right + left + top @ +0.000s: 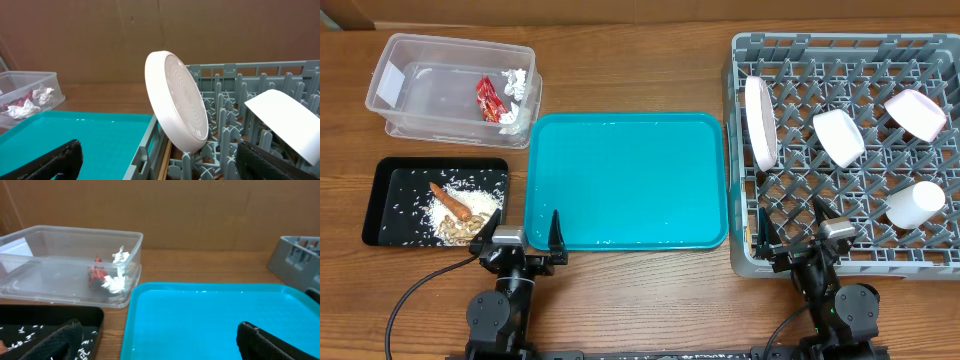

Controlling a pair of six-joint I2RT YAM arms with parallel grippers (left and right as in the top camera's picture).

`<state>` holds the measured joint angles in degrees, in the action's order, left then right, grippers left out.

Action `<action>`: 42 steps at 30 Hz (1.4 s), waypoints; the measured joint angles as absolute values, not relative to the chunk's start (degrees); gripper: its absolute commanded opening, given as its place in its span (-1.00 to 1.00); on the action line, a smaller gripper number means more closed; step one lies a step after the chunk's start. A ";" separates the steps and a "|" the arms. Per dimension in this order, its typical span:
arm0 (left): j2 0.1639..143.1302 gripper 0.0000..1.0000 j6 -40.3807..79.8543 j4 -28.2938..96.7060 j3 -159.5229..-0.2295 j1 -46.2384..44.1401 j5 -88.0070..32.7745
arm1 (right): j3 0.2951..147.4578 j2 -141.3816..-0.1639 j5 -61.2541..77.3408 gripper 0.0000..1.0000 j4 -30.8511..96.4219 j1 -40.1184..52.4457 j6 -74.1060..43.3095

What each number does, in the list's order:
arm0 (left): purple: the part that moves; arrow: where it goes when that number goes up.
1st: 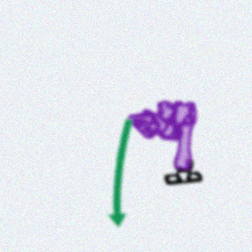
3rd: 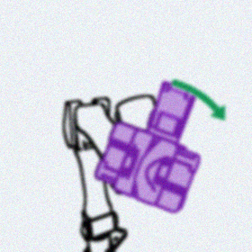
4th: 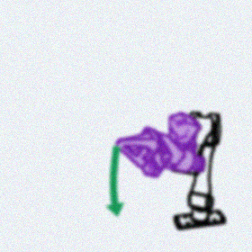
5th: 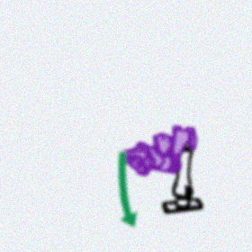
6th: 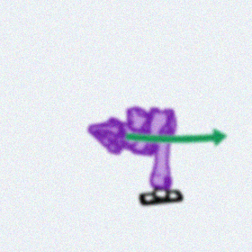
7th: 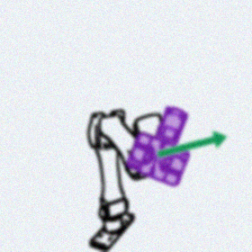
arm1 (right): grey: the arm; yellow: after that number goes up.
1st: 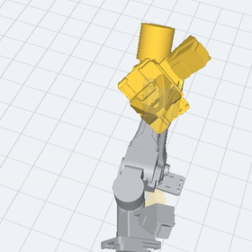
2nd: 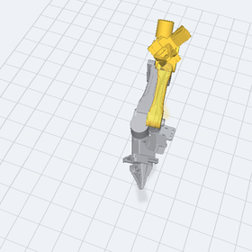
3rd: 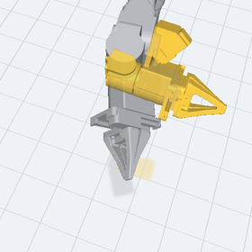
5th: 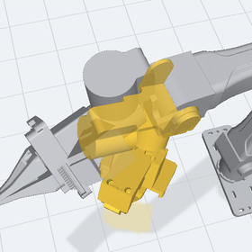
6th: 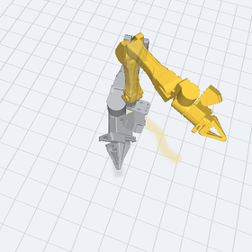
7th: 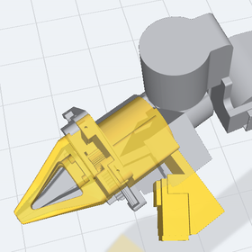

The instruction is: Sort waste into correct bins and load items into the dishwasher

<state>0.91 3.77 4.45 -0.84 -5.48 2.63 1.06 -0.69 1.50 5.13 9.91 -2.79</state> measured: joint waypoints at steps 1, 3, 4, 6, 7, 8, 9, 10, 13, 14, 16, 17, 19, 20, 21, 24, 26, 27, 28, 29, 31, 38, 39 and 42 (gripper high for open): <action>0.91 0.99 3.42 4.49 -0.78 -5.26 2.55 | 1.06 -0.69 1.52 1.00 5.10 9.91 -2.79; 0.91 1.00 2.96 4.54 -0.67 -5.15 2.33 | 1.06 -0.69 1.52 1.00 5.13 9.91 -2.79; 0.91 0.99 2.92 4.54 -0.67 -5.15 2.20 | 1.06 -0.69 1.52 1.00 5.13 9.91 -2.79; 0.91 1.00 2.79 4.49 -0.67 -5.15 2.17 | 1.06 -0.69 1.50 1.00 5.13 9.91 -2.81; 0.91 0.99 2.76 4.49 -0.67 -5.15 2.17 | 1.06 -0.69 1.50 1.00 5.10 9.91 -2.79; 0.91 0.99 2.76 4.49 -0.67 -5.15 2.17 | 1.06 -0.69 1.50 1.00 5.13 9.91 -2.79; 0.91 1.00 2.76 4.49 -0.67 -5.15 2.17 | 1.06 -0.69 1.50 1.00 5.13 9.91 -2.79; 0.91 0.99 2.76 4.49 -0.67 -5.15 2.17 | 1.06 -0.69 1.52 1.00 5.13 9.91 -2.81; 0.91 0.99 2.76 4.49 -0.67 -5.15 2.17 | 1.06 -0.69 1.50 1.00 5.10 9.91 -2.76; 0.91 1.00 2.76 4.49 -0.67 -5.15 2.17 | 1.06 -0.69 1.50 1.00 5.13 9.89 -2.79; 0.91 0.99 2.76 4.49 -0.67 -5.15 2.17 | 1.06 -0.69 1.50 1.00 5.13 9.91 -2.79; 0.91 1.00 2.76 4.49 -0.67 -5.15 2.17 | 1.06 -0.69 1.50 1.00 5.08 9.91 -2.79; 0.91 0.99 2.76 4.49 -0.67 -5.15 2.17 | 1.06 -0.69 1.52 1.00 5.10 9.91 -2.79; 0.91 0.99 2.76 4.49 -0.67 -5.15 2.17 | 1.06 -0.69 1.50 1.00 5.10 9.91 -2.79; 0.91 0.99 2.76 4.49 -0.67 -5.15 2.17 | 1.06 -0.69 1.52 1.00 5.10 9.91 -2.76; 0.91 1.00 2.76 4.49 -0.67 -5.15 2.17 | 1.06 -0.69 1.52 1.00 5.10 9.91 -2.81; 0.91 0.99 2.76 4.49 -0.67 -5.15 2.17 | 1.06 -0.69 1.50 1.00 5.10 9.91 -2.81; 0.91 0.99 2.76 4.49 -0.67 -5.15 2.17 | 1.06 -0.69 1.52 1.00 5.13 9.91 -2.79; 0.91 1.00 2.76 4.49 -0.67 -5.15 2.17 | 1.06 -0.69 1.52 1.00 5.10 9.89 -2.79; 0.91 0.99 2.76 4.49 -0.67 -5.15 2.17 | 1.06 -0.69 1.50 1.00 5.13 9.91 -2.81; 0.91 1.00 2.76 4.49 -0.67 -5.15 2.17 | 1.06 -0.69 1.50 1.00 5.13 9.91 -2.81; 0.91 1.00 2.76 4.49 -0.67 -5.15 2.17 | 1.06 -0.69 1.50 1.00 5.08 9.91 -2.79; 0.91 1.00 2.76 4.49 -0.67 -5.15 2.17 | 1.06 -0.69 1.50 1.00 5.13 9.91 -2.79; 0.91 1.00 2.76 4.49 -0.67 -5.15 2.15 | 1.06 -0.69 1.52 1.00 5.10 9.91 -2.79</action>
